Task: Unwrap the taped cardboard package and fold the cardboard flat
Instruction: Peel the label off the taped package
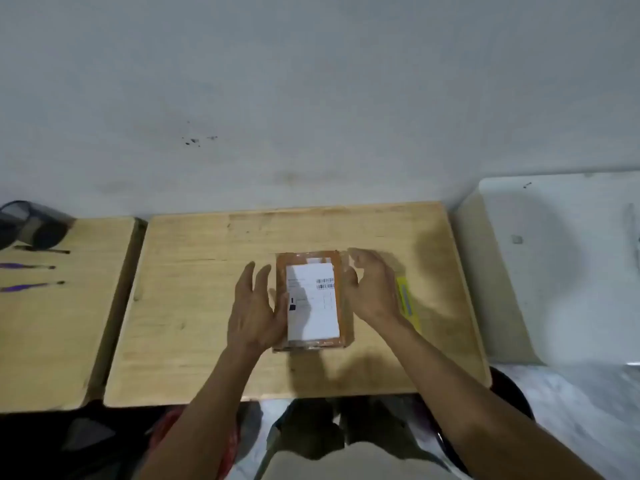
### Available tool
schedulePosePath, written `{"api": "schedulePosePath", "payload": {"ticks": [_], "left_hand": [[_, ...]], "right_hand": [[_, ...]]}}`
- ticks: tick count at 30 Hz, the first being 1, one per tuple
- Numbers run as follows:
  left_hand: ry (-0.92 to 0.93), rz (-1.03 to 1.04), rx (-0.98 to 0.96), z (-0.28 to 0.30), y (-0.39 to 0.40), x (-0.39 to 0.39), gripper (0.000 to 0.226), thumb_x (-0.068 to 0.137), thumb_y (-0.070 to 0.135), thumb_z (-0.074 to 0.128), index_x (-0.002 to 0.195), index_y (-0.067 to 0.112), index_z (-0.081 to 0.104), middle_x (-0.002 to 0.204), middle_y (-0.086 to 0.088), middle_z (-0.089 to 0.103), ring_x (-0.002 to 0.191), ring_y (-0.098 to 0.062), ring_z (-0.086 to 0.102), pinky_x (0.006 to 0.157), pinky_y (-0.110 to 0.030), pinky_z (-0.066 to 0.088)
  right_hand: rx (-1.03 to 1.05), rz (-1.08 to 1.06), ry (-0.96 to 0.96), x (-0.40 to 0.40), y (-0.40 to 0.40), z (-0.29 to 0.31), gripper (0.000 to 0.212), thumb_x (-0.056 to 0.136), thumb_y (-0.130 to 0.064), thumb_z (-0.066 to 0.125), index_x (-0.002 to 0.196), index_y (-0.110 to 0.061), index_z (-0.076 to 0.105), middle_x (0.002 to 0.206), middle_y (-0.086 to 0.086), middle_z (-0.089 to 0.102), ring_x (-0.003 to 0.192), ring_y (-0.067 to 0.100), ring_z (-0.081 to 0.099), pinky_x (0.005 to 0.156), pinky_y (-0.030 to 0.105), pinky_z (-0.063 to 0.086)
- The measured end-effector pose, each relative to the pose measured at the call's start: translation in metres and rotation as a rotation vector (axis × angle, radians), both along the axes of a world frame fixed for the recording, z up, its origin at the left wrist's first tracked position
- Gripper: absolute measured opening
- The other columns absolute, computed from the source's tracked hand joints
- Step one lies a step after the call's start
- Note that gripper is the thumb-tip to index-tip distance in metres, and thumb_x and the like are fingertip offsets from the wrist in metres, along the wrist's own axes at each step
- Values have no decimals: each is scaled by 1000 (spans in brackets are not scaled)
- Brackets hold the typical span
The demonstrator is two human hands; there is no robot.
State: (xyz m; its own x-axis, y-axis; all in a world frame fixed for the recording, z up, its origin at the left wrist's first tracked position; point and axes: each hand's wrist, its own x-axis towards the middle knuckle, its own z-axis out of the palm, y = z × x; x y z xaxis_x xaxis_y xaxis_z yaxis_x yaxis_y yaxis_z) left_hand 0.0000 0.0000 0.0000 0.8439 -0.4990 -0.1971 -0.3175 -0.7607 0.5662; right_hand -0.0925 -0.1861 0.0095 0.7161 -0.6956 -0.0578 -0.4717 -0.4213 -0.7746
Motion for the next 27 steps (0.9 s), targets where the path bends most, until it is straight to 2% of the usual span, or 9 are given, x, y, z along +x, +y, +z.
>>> {"api": "schedulePosePath", "payload": {"ticks": [2, 4, 7, 11, 13, 17, 22, 27], "left_hand": [[58, -8, 36, -13, 0, -2, 70, 94, 42, 58, 153, 15, 31, 165, -13, 13, 151, -32, 15, 113, -51, 37], [129, -60, 73, -28, 2, -9, 79, 90, 53, 55, 155, 18, 25, 165, -14, 9, 152, -33, 10, 112, -50, 37], [76, -99, 89, -52, -2, -15, 90, 85, 71, 34, 157, 21, 19, 166, -15, 5, 152, -35, 6, 115, -52, 30], [15, -92, 68, -77, -11, -21, 77, 93, 65, 36, 157, 26, 19, 167, -12, 0, 153, -37, 3, 116, -54, 26], [-7, -96, 53, -84, -16, -21, 73, 95, 59, 42, 156, 26, 22, 167, -13, 2, 152, -38, 6, 114, -56, 29], [-79, -130, 30, -92, -20, -24, 71, 96, 47, 54, 154, 13, 31, 163, -24, 13, 148, -46, 20, 108, -61, 38], [-54, -76, 71, -96, -26, -27, 75, 95, 53, 49, 157, 22, 18, 166, -17, 6, 149, -39, 19, 111, -57, 36], [-55, -87, 83, -96, -25, -27, 76, 96, 56, 45, 158, 24, 14, 167, -14, 2, 151, -38, 14, 113, -60, 33]], "right_hand": [[2, -2, 64, 2, 2, -11, 29, 86, -4, 60, 112, -12, 69, 99, 12, 69, 96, 30, 65, 77, 35, 53], [22, 9, 160, 3, 8, -23, 26, 86, -8, 59, 109, -15, 69, 99, 11, 69, 96, 30, 65, 77, 41, 56], [25, -9, 219, 15, 8, -41, 16, 85, -9, 57, 98, -15, 65, 98, 7, 67, 96, 27, 65, 76, 44, 57], [-34, 40, 286, 34, 9, -62, 15, 87, -11, 57, 96, -19, 66, 98, 3, 64, 103, 27, 56, 78, 34, 49], [-33, 12, 285, 41, 8, -69, 17, 89, -14, 60, 103, -18, 68, 103, 4, 65, 106, 26, 55, 80, 33, 47], [5, -26, 249, 47, 8, -74, 22, 89, -16, 65, 111, -16, 69, 106, 6, 62, 105, 27, 58, 85, 38, 51], [-22, -15, 235, 46, 3, -80, 19, 89, -16, 65, 108, -14, 69, 106, 7, 64, 106, 27, 58, 86, 38, 52], [-47, -11, 245, 45, 5, -80, 17, 91, -19, 63, 106, -15, 71, 104, 7, 66, 106, 26, 57, 81, 36, 50]]}}
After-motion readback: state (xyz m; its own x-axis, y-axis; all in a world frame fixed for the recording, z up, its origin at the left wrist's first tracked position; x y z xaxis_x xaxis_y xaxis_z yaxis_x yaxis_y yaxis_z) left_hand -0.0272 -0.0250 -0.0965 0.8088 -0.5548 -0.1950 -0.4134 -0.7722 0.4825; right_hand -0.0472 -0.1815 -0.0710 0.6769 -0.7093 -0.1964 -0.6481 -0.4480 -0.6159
